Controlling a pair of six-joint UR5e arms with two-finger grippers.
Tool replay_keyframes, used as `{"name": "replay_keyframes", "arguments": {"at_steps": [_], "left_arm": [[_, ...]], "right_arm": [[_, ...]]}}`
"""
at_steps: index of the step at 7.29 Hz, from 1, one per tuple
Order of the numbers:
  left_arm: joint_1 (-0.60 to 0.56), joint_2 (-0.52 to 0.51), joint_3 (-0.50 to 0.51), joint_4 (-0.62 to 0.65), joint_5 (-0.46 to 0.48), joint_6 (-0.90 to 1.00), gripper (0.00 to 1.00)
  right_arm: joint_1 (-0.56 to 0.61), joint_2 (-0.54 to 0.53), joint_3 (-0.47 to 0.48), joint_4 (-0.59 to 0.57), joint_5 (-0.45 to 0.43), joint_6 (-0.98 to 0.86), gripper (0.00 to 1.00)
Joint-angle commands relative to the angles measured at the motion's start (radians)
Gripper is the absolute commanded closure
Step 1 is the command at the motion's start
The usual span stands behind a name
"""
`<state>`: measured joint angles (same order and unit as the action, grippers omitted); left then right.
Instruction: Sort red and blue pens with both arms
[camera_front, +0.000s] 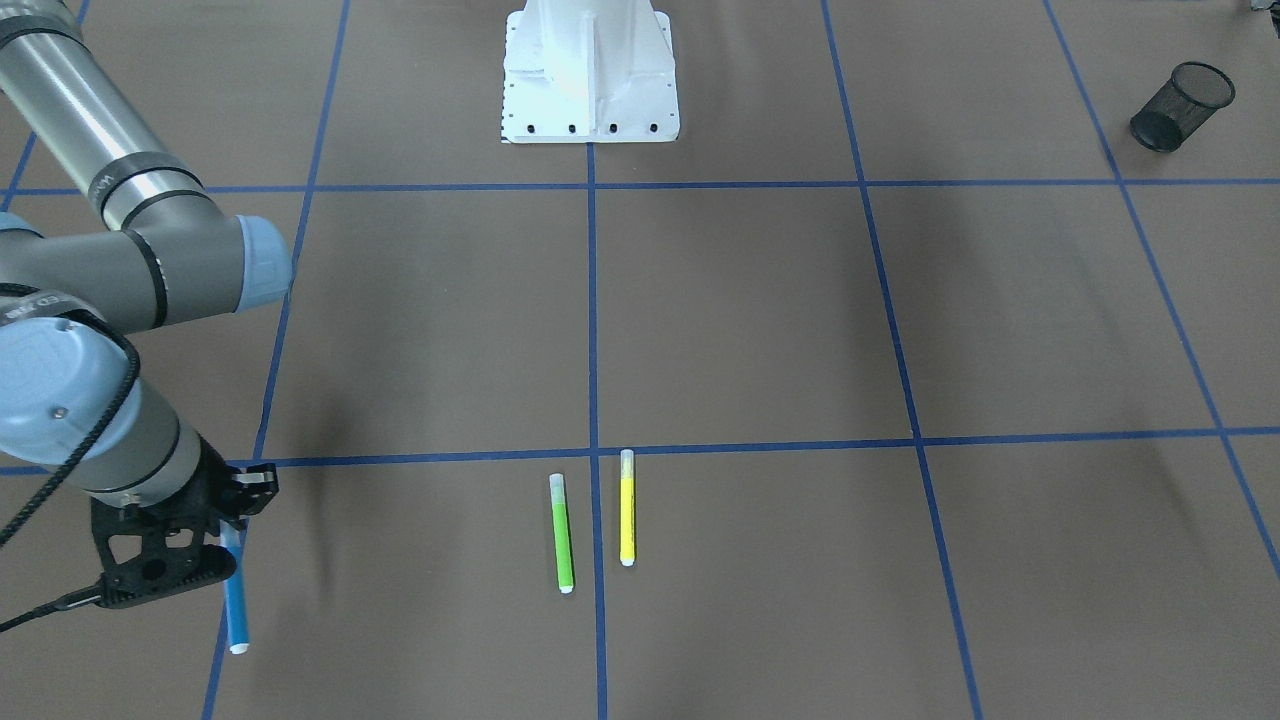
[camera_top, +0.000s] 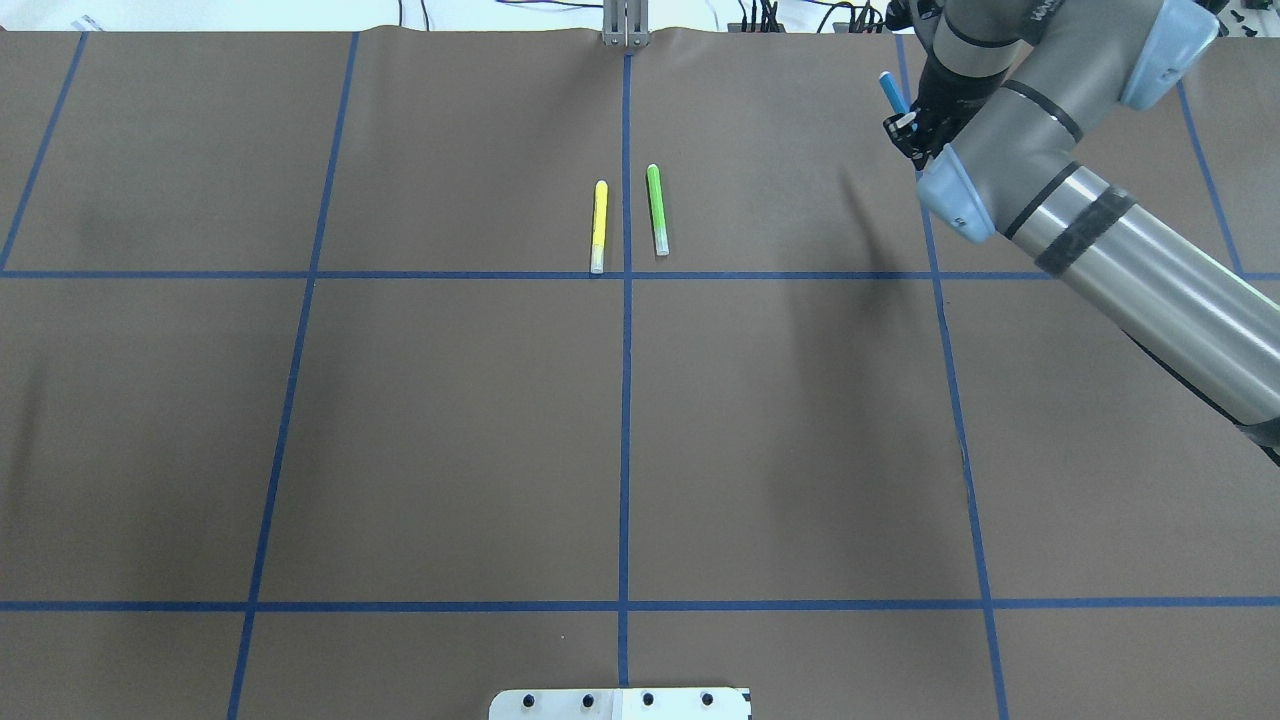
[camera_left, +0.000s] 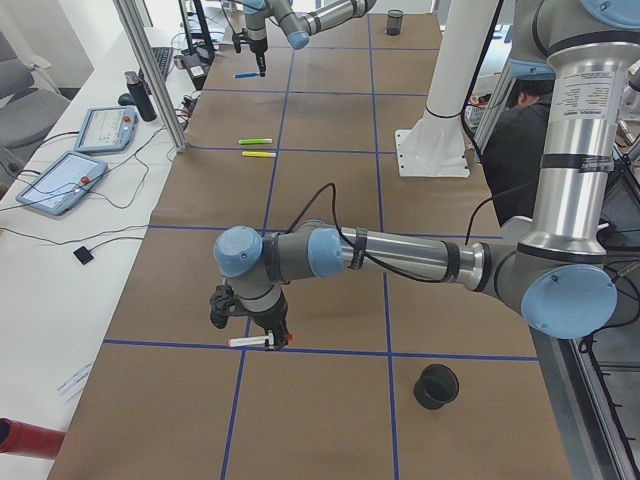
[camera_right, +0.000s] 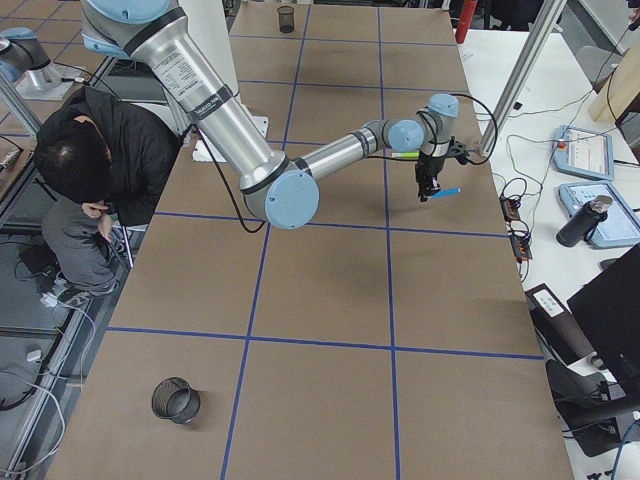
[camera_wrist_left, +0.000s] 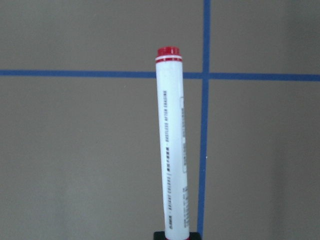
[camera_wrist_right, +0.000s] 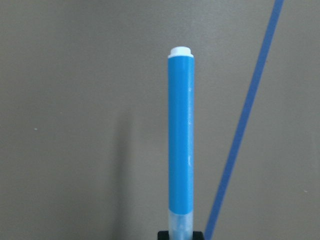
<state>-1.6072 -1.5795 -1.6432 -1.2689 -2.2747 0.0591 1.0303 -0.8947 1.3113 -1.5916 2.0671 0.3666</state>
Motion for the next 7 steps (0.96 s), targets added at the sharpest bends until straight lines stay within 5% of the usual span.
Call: {"name": "replay_keyframes", "arguments": {"at_steps": [1, 4, 7], "left_arm": [[-0.1, 0.114, -0.003, 0.003, -0.005, -0.048, 1.0], [-0.17, 0.245, -0.006, 0.049, -0.011, -0.058, 1.0], [-0.204, 0.228, -0.006, 0.383, -0.084, -0.058, 1.0]], "right_arm": [[0.071, -0.082, 0.029, -0.022, 0.002, -0.142, 1.0], [0.214, -0.092, 0.043, -0.23, 0.056, -0.354, 1.0], [0.278, -0.159, 0.093, -0.257, 0.068, -0.399, 1.0]]}}
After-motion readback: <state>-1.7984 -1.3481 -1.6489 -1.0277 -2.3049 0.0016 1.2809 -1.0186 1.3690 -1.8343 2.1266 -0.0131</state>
